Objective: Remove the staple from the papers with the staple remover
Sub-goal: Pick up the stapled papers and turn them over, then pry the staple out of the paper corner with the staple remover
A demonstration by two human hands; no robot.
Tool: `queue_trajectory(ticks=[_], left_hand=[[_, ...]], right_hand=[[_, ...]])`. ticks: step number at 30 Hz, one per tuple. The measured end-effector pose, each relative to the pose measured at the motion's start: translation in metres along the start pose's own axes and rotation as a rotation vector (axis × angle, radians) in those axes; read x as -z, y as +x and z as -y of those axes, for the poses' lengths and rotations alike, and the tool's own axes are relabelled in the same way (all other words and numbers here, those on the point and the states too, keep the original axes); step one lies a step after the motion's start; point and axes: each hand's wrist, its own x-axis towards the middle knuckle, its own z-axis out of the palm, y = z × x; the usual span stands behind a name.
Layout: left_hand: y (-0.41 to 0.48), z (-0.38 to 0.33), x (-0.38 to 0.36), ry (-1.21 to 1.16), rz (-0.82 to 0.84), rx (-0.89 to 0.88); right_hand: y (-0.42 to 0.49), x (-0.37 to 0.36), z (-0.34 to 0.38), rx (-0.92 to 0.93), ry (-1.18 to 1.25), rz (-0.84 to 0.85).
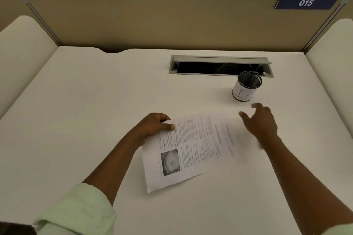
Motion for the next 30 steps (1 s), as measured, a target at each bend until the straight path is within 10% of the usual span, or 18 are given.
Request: queue_trajectory(ticks=[13, 24, 30], left_hand=[[-0.005, 0.012, -0.007, -0.031, -0.068, 0.041], [-0.019, 0.003, -0.018, -0.011, -0.084, -0.021], [-0.032, -0.014, -0.025, -0.008, -0.076, -0.063]], right_hand=[[-0.014, -0.026, -0.04, -0.115, -0.098, 0.012], [-0.053, 0.008, 0.016, -0.363, 1.374, 0.514], [-0.09, 0.007, 0.036, -0.412, 1.499, 0.706]])
